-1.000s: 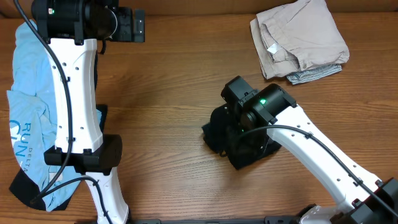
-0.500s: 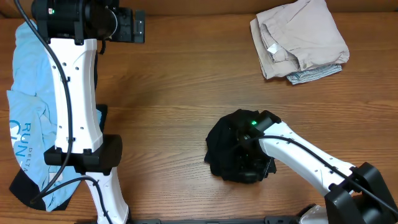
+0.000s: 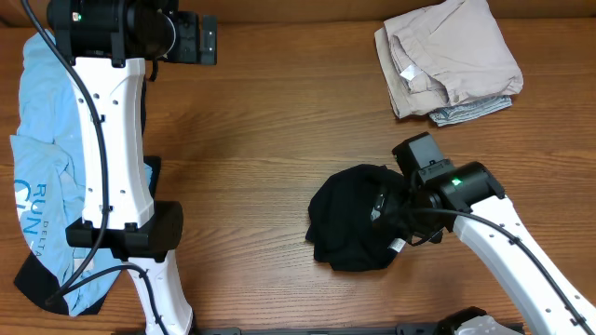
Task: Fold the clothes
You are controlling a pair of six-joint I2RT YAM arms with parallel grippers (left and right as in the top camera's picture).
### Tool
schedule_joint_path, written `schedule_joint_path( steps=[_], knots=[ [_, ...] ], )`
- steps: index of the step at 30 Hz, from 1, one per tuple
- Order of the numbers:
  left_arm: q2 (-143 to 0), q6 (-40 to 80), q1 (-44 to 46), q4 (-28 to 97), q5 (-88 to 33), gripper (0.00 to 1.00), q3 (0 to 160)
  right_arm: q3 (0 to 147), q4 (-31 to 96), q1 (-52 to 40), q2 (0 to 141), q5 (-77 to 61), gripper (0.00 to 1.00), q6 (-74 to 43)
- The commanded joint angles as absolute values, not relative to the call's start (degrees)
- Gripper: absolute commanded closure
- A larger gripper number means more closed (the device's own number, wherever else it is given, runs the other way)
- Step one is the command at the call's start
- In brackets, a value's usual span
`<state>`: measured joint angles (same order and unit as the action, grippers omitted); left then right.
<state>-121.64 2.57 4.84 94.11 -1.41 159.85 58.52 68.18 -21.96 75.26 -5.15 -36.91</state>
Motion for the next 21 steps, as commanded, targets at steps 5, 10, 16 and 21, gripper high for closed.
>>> schedule_joint_path(
  steps=[5, 10, 16, 21],
  knots=[
    [-121.6, 1.3, 4.7, 94.2, -1.1, 0.00, 159.9, 43.5, 53.9, -14.2, 76.8, -7.9, 0.16, -39.7],
    [-121.6, 1.3, 4.7, 93.9, -1.1, 0.00, 159.9, 37.9, 42.1, -11.5, 77.0, -10.0, 0.25, -35.9],
    [-121.6, 1.3, 4.7, 94.1, -1.1, 0.00, 159.9, 38.0, 31.7, -11.6, 84.9, -12.7, 0.28, -29.8],
    [-121.6, 1.3, 4.7, 94.5, -1.1, 0.00, 159.9, 40.8, 28.1, -11.5, 93.6, -14.7, 0.28, -24.0]
  ],
)
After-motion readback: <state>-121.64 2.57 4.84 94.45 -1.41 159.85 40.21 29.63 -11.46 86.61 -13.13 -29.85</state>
